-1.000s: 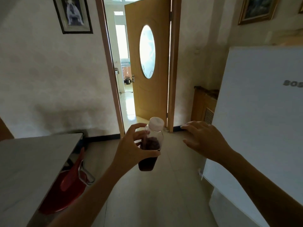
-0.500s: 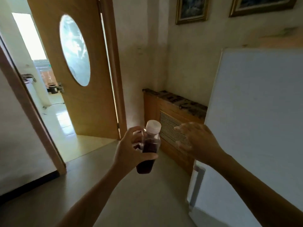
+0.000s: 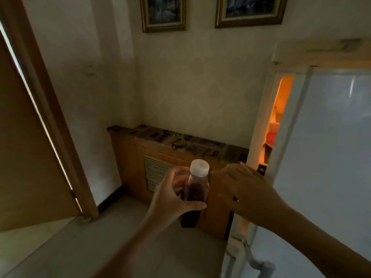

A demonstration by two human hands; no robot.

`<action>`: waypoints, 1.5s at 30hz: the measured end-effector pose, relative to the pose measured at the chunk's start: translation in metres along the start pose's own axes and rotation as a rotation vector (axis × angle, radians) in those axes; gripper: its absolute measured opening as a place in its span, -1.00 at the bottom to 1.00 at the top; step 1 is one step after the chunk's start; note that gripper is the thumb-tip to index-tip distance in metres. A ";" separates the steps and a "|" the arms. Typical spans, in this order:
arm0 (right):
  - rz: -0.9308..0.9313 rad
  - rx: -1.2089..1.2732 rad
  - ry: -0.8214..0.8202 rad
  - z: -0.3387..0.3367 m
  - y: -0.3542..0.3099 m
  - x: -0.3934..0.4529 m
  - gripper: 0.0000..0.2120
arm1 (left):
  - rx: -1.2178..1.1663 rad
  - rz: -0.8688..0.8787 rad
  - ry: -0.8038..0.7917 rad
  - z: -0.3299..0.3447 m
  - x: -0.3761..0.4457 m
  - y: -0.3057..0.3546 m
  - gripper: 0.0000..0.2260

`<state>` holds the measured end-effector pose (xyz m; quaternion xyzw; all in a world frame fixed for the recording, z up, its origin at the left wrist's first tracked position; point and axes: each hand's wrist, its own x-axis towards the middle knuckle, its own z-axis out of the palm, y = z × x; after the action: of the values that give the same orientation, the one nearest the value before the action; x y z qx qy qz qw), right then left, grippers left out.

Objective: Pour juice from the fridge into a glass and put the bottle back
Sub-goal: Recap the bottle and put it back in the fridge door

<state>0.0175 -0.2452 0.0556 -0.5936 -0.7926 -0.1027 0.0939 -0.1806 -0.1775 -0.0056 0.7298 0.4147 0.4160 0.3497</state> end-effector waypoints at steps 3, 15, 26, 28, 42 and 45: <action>0.074 -0.185 0.038 0.006 -0.001 0.017 -0.58 | -0.013 0.010 -0.065 -0.007 0.029 -0.017 -0.28; 0.644 -0.516 -0.101 0.025 0.002 0.036 -0.51 | -0.252 0.289 -0.552 0.041 0.160 -0.028 -0.22; 0.833 -0.746 -0.132 0.020 -0.026 -0.015 -0.76 | -0.616 0.361 -0.986 0.119 0.161 0.015 -0.32; 0.808 -0.744 -0.171 0.019 -0.029 -0.034 -0.83 | -0.667 0.383 -1.038 0.137 0.155 0.029 -0.34; 0.690 -0.792 -0.189 -0.007 -0.028 -0.092 -0.87 | -0.759 0.475 -1.286 0.243 0.099 0.089 -0.24; 0.783 -0.771 -0.118 -0.012 -0.026 -0.102 -0.82 | -0.764 0.514 -1.285 0.258 0.080 0.100 -0.25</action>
<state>0.0210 -0.3495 0.0380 -0.8402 -0.4215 -0.3096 -0.1435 0.1070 -0.1899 -0.0001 0.7296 -0.2218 0.0941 0.6400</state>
